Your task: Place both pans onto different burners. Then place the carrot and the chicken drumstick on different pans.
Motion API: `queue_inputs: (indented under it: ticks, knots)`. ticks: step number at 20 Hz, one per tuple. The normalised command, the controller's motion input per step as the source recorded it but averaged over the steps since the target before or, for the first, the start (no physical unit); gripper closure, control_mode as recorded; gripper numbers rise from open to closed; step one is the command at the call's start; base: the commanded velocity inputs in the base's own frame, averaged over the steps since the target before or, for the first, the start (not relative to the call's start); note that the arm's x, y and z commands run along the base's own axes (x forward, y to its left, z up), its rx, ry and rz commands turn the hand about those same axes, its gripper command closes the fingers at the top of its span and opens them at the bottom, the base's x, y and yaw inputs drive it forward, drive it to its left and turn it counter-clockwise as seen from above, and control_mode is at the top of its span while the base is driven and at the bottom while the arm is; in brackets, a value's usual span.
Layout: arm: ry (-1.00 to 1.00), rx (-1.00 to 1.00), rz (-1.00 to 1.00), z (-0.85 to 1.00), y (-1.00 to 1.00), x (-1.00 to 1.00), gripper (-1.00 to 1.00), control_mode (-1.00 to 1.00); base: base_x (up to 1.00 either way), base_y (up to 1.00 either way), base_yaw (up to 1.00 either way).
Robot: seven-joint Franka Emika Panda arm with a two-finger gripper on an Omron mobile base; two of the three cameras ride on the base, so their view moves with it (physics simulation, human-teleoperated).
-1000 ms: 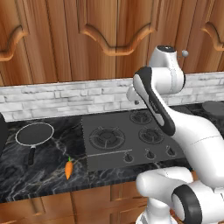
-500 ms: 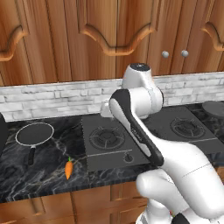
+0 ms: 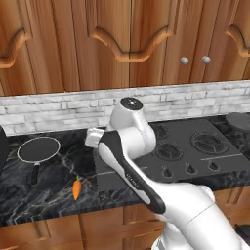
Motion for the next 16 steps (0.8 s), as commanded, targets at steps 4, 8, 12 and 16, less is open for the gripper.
queue_inputs:
  ticks: [4,8,12,16]
  knots:
    - [0.02,-0.06,0.00,0.00,0.77,0.66,-1.00,-1.00,0.00,0.00,0.00]
    - [0.21,-0.02,0.02,0.01,0.76,0.74,-1.00,-1.00,0.00,0.00,0.00]
    - [0.36,-0.02,0.03,0.00,0.88,0.51,-1.00,-1.00,0.00,0.00,0.00]
    - [0.23,-0.05,0.07,-0.06,0.74,0.31,-1.00,-1.00,0.00,0.00,0.00]
